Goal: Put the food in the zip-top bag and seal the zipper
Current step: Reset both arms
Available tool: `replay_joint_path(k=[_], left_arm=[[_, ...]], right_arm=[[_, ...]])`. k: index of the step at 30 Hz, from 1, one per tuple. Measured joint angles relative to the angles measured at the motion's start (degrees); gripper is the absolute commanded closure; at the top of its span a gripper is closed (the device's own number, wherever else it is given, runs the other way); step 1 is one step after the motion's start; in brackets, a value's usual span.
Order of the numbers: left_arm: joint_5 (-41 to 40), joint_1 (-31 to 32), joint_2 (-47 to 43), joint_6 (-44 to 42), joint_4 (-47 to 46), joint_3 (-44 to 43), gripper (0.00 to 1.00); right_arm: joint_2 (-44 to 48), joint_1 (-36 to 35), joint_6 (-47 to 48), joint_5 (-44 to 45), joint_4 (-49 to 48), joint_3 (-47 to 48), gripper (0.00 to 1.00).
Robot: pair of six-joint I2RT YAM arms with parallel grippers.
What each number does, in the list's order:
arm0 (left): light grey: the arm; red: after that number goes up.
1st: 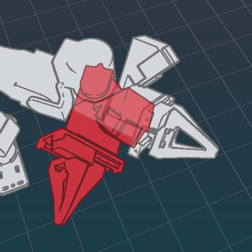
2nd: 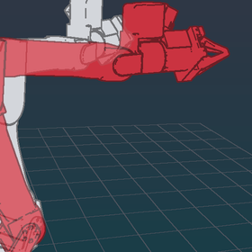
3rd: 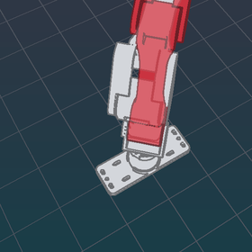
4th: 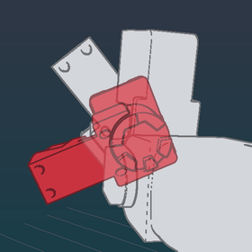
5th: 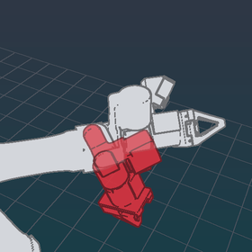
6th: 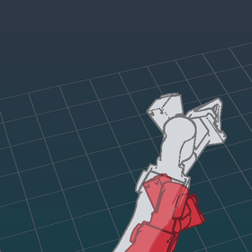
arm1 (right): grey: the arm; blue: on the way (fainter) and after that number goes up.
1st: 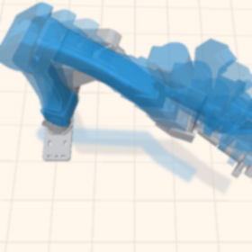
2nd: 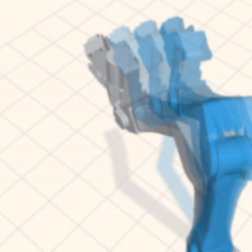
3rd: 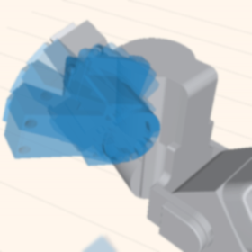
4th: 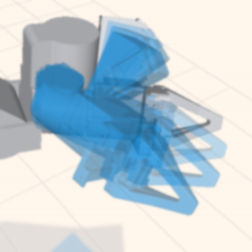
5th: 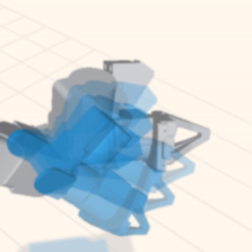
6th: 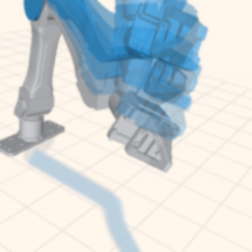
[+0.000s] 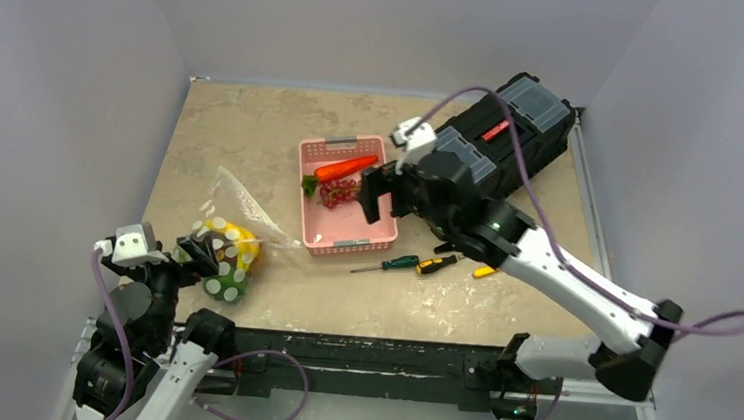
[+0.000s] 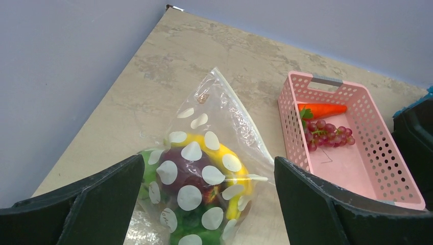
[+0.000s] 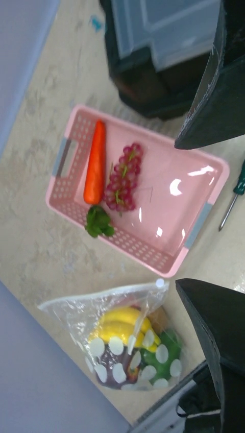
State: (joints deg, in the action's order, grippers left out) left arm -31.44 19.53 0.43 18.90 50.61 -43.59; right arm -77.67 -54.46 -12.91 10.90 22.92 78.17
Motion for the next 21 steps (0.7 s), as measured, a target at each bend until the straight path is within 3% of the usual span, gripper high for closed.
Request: replay_joint_path(k=[11, 17, 21], left_arm=[[0.79, 0.00, 0.00, 1.11, 0.42, -0.44, 0.00], [2.64, 0.00, 0.00, 4.33, 0.55, -3.15, 0.00], [4.98, 0.00, 0.00, 6.08, 0.87, -6.54, 0.00]], right_arm=[[32.26, 0.13, -1.44, 23.89, 5.92, -7.78, 0.01], [44.61, 0.15, -2.12, 32.39, 8.52, -8.17, 0.01], [47.87, 0.20, -2.21, 36.22, 9.33, -8.17, 0.01]])
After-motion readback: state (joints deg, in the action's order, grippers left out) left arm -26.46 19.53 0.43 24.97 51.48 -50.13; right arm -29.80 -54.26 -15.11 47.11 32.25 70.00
